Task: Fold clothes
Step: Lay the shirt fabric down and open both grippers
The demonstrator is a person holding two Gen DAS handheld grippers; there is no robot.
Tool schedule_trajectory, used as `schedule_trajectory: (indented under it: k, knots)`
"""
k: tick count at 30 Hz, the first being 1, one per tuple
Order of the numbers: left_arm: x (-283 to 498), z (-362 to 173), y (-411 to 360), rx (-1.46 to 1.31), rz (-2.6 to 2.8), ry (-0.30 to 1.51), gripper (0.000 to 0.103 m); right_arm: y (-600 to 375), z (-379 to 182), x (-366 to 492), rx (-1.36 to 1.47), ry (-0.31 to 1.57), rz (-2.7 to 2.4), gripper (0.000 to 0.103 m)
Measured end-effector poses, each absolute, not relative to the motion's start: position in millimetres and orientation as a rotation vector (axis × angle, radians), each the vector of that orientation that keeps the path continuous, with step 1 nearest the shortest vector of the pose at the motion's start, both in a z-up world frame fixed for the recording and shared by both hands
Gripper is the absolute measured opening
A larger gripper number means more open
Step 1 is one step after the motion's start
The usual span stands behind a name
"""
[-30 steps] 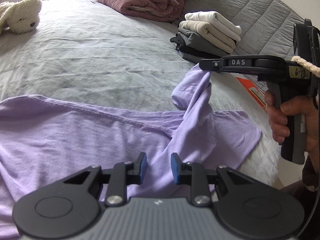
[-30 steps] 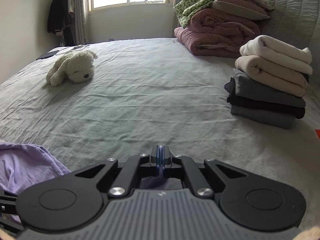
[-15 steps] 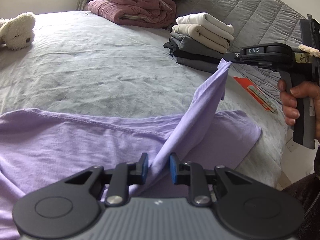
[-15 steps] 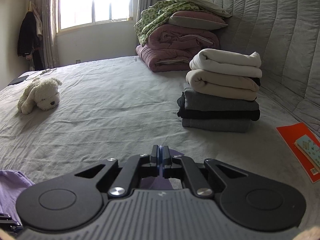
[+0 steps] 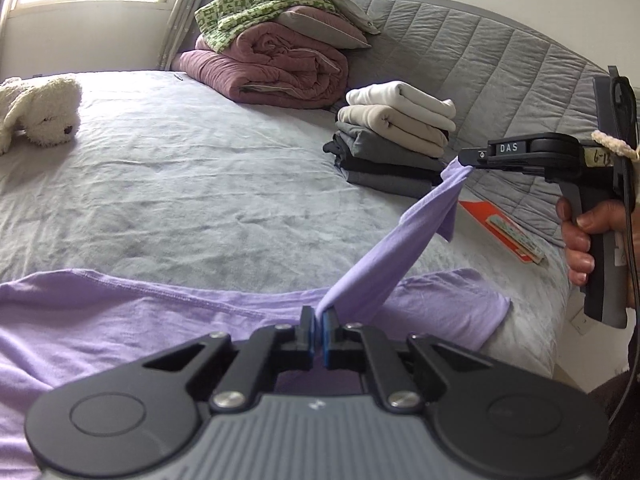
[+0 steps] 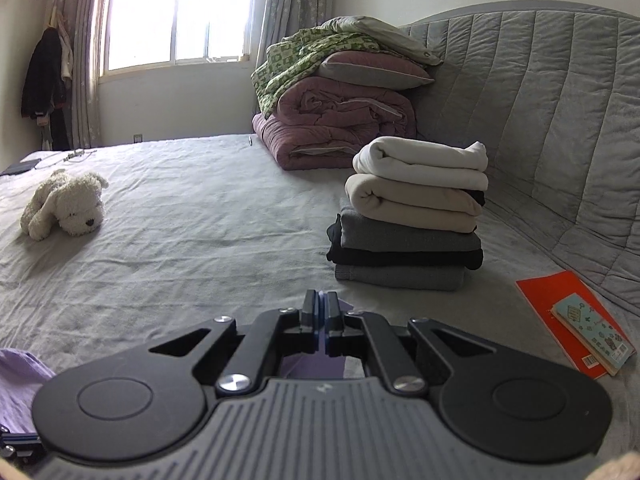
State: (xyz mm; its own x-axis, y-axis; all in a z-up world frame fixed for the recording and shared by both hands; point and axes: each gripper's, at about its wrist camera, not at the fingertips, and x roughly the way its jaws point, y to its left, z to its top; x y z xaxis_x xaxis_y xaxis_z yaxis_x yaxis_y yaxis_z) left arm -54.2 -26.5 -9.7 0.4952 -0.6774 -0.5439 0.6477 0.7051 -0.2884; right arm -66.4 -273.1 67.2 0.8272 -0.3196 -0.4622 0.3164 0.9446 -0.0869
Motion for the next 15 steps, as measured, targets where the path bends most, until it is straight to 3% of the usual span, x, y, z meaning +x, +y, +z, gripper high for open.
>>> schedule_trajectory:
  k: [11, 14, 15]
  knots:
    - [-69.7, -25.8, -26.0, 0.04, -0.898, 0.823, 0.006, -284.0, 27.9, -101.6, -0.075, 0.797, -0.365, 0.002]
    - [-73.7, -26.6, -19.8, 0.046, -0.903, 0.838, 0.016, -285.1, 21.4, -108.0, -0.032, 0.859, -0.364, 0.005]
    - [-74.1, -25.0, -15.6, 0.037, -0.897, 0.834, 0.025, -284.1, 21.2, -108.9, -0.017, 0.867, -0.362, 0.013]
